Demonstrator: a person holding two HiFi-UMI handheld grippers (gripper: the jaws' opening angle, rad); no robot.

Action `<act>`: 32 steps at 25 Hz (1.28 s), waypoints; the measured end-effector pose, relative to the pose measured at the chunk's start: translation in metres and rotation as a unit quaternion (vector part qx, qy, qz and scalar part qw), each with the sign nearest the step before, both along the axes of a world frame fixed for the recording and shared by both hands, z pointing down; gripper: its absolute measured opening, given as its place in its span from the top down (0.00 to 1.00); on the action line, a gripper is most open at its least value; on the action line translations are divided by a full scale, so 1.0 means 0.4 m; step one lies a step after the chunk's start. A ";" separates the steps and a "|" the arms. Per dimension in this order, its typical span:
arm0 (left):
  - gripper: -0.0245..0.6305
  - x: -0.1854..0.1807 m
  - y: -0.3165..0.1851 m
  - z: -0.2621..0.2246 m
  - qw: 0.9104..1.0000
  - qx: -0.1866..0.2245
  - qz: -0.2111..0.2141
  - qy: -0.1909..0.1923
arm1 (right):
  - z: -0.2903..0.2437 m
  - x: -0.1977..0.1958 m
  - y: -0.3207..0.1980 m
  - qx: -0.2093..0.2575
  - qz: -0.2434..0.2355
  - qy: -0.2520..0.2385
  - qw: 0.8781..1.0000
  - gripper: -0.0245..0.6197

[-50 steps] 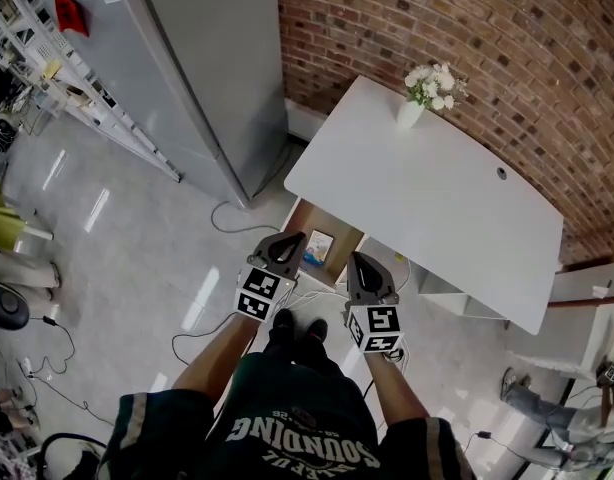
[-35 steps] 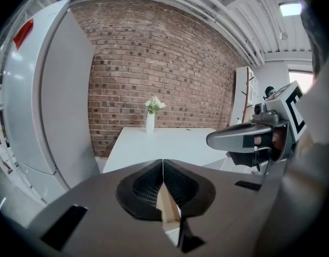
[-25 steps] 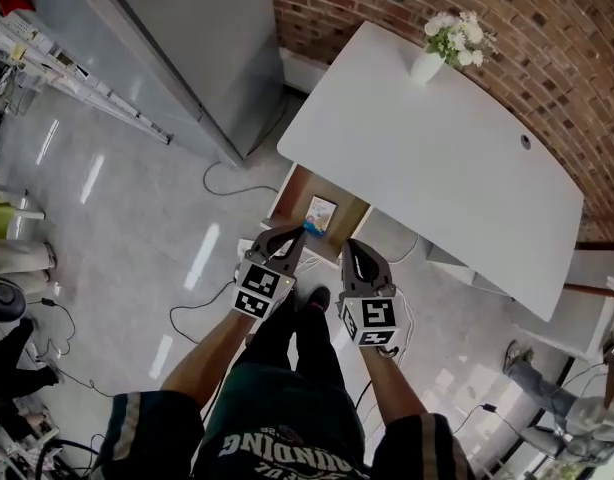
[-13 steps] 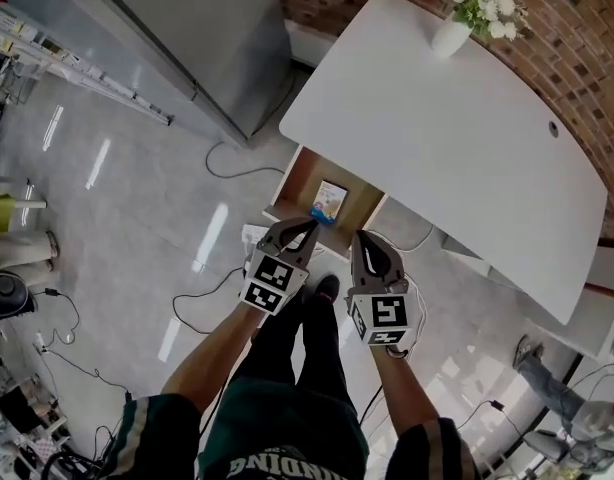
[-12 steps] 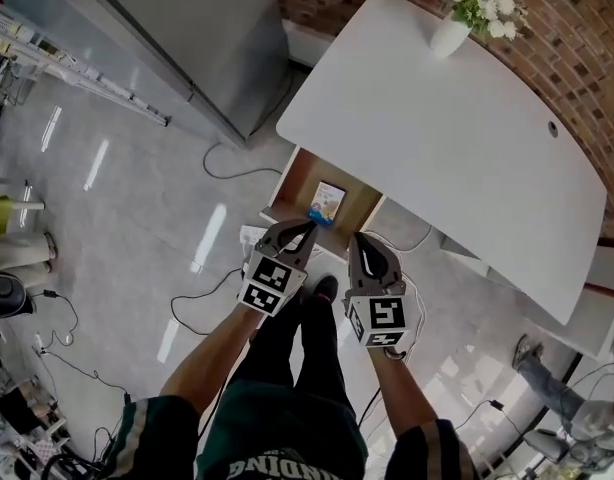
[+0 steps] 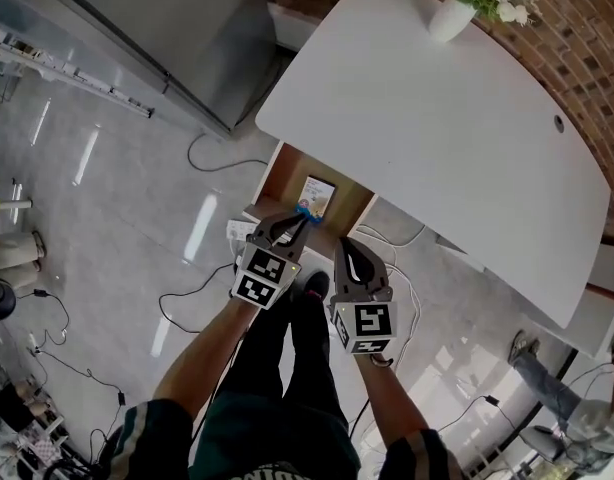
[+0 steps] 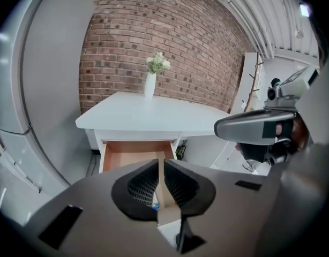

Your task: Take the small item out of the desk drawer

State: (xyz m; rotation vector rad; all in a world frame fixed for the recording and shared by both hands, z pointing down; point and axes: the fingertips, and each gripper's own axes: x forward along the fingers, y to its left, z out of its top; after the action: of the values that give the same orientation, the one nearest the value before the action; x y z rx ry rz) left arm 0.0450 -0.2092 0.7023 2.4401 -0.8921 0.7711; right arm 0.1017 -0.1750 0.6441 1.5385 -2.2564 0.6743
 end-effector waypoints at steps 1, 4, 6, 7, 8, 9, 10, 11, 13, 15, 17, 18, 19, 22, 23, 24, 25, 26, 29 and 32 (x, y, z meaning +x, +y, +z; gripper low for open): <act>0.93 0.002 -0.003 0.010 1.000 -0.004 -0.001 0.000 | 0.008 0.000 -0.001 -0.001 0.001 -0.001 1.000 0.92; 0.93 0.007 -0.012 0.042 1.000 -0.013 -0.003 -0.001 | 0.032 -0.001 -0.007 -0.005 0.003 -0.003 1.000 0.92; 0.91 0.006 -0.019 0.065 1.000 -0.020 -0.006 -0.006 | 0.046 -0.002 -0.012 -0.007 0.006 -0.003 1.000 0.92; 0.87 0.008 -0.020 0.077 1.000 -0.026 -0.007 -0.006 | 0.052 0.000 -0.013 -0.009 0.006 -0.003 1.000 0.92; 0.84 0.014 -0.019 0.090 0.999 -0.033 -0.008 -0.005 | 0.058 0.004 -0.012 -0.011 0.007 -0.002 1.000 0.92; 0.81 0.022 -0.017 0.103 0.999 -0.041 -0.008 -0.003 | 0.063 0.009 -0.010 -0.013 0.007 0.000 1.000 0.92; 0.79 0.029 -0.017 0.116 0.999 -0.047 -0.006 -0.002 | 0.069 0.014 -0.010 -0.014 0.007 0.001 1.000 0.92; 0.77 0.034 -0.019 0.129 0.999 -0.052 -0.005 -0.003 | 0.075 0.017 -0.010 -0.016 0.007 0.002 1.000 0.92; 0.69 0.038 -0.025 0.160 0.998 -0.064 -0.007 -0.010 | 0.090 0.022 -0.012 -0.019 0.008 0.003 1.000 0.92; 0.61 0.042 -0.031 0.193 0.997 -0.077 -0.013 -0.023 | 0.106 0.028 -0.014 -0.023 0.009 0.003 1.000 0.92; 0.57 0.049 -0.038 0.222 0.996 -0.086 -0.018 -0.034 | 0.121 0.033 -0.016 -0.026 0.008 0.005 1.000 0.92; 0.56 0.051 -0.041 0.234 0.995 -0.090 -0.021 -0.037 | 0.128 0.035 -0.017 -0.028 0.006 0.005 1.000 0.92; 0.54 0.053 -0.045 0.248 0.995 -0.092 -0.023 -0.041 | 0.136 0.036 -0.018 -0.030 0.005 0.006 1.000 0.92; 0.50 0.052 -0.057 0.289 0.993 -0.103 -0.029 -0.055 | 0.162 0.041 -0.023 -0.035 0.003 0.007 0.999 0.92; 0.49 0.051 -0.061 0.299 0.992 -0.106 -0.031 -0.058 | 0.171 0.043 -0.024 -0.038 0.003 0.007 0.999 0.92; 0.48 0.052 -0.064 0.309 0.992 -0.108 -0.033 -0.061 | 0.178 0.045 -0.025 -0.041 0.004 0.006 0.999 0.92; 0.48 0.053 -0.066 0.318 0.991 -0.111 -0.034 -0.063 | 0.185 0.047 -0.024 -0.043 0.006 0.004 0.999 0.92; 0.48 0.054 -0.068 0.327 0.991 -0.114 -0.034 -0.065 | 0.192 0.048 -0.022 -0.046 0.007 0.002 0.999 0.92; 0.47 0.059 -0.078 0.357 0.989 -0.124 -0.035 -0.073 | 0.210 0.044 -0.017 -0.052 0.007 -0.002 0.999 0.92; 0.46 0.059 -0.104 0.380 0.988 -0.127 -0.044 -0.081 | 0.221 0.040 -0.012 -0.057 0.008 -0.005 0.998 0.92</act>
State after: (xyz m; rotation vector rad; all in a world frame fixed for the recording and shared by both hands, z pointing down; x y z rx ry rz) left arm 0.0687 -0.2506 0.8543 2.1276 -0.8930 0.9961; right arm 0.1177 -0.1800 0.7324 1.5049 -2.1748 0.8019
